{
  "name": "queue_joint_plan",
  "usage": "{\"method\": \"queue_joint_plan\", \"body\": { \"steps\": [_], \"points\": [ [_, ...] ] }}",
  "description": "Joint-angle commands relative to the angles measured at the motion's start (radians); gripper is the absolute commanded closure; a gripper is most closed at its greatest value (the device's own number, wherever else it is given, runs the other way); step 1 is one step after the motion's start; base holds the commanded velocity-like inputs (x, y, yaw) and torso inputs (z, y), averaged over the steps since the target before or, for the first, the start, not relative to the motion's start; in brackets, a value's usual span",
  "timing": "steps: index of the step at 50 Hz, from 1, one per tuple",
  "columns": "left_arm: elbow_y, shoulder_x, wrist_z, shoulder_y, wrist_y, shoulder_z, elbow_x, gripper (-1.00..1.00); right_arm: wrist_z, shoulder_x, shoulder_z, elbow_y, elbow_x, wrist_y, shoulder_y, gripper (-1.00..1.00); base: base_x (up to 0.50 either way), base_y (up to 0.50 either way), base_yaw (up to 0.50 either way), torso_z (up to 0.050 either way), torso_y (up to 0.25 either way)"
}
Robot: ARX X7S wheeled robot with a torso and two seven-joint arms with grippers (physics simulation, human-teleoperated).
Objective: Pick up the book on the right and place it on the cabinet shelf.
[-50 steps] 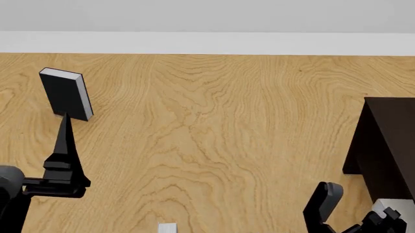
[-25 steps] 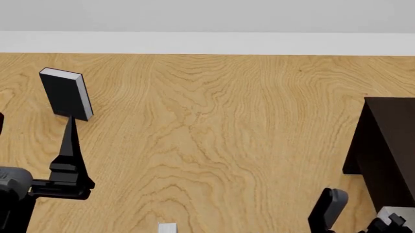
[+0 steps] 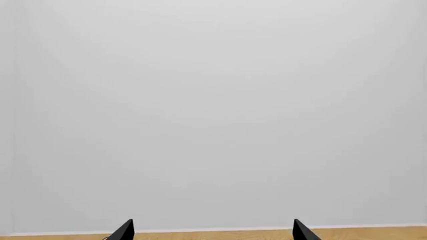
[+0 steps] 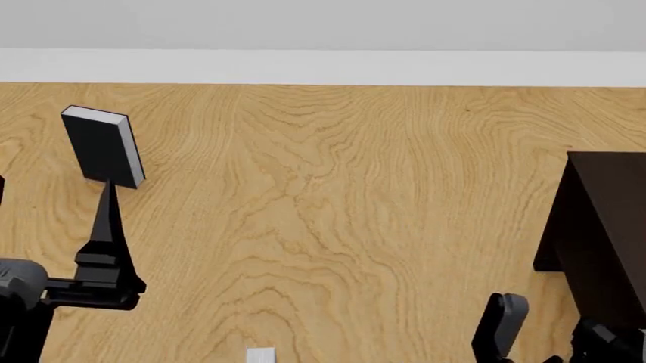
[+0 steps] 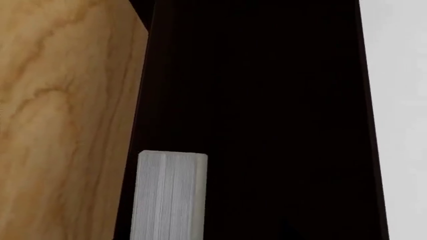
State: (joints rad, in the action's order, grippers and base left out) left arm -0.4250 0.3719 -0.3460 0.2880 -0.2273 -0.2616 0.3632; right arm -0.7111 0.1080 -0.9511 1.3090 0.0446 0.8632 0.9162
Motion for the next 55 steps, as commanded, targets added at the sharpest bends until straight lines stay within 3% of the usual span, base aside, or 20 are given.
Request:
{"method": "queue_joint_plan", "body": {
  "steps": [1,41,55],
  "points": [
    [-0.001,0.002,-0.003,0.001,0.001,0.001,0.006,-1.0,-0.012,-0.015,-0.061,0.0,-0.047,-0.004,0.011,-1.0,0.0,0.0,0.0,0.0,0.0],
    [-0.019,0.014,-0.012,-0.001,-0.002,-0.003,0.019,-1.0,-0.034,-0.042,0.072,0.0,-0.035,-0.153,0.033,-1.0,0.0,0.0,0.0,0.0,0.001],
    [-0.019,0.016,-0.014,-0.001,0.001,-0.005,0.02,-1.0,0.132,-0.046,0.279,0.0,0.012,-0.364,0.037,-1.0,0.0,0.0,0.0,0.0,0.0]
  ]
}}
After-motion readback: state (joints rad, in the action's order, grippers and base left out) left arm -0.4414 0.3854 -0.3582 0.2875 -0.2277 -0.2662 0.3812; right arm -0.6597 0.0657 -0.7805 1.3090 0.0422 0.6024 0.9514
